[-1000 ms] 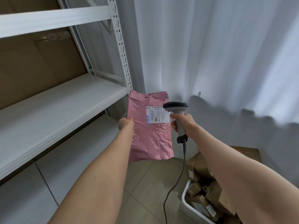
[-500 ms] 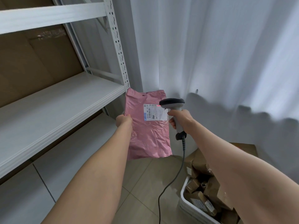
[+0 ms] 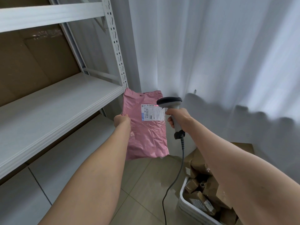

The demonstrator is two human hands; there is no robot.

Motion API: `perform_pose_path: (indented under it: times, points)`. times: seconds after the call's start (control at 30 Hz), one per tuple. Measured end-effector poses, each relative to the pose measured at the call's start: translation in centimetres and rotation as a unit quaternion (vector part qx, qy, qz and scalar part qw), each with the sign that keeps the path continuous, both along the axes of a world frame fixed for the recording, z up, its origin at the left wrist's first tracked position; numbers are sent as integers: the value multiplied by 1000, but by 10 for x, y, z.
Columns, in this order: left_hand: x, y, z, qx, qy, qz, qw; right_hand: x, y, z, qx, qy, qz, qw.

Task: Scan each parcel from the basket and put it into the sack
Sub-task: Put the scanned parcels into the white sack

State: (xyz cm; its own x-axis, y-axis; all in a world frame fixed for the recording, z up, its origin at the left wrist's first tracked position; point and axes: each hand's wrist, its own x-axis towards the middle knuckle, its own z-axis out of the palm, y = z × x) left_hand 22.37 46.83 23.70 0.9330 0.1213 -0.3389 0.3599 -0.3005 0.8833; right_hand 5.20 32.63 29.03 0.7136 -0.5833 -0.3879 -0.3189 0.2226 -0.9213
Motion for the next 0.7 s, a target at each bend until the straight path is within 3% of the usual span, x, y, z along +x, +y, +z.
perform_pose_path:
  times: [0.7]
  points:
    - [-4,13,7,6,-10,-1,1000,0,15,7,23,-15,-10,1000]
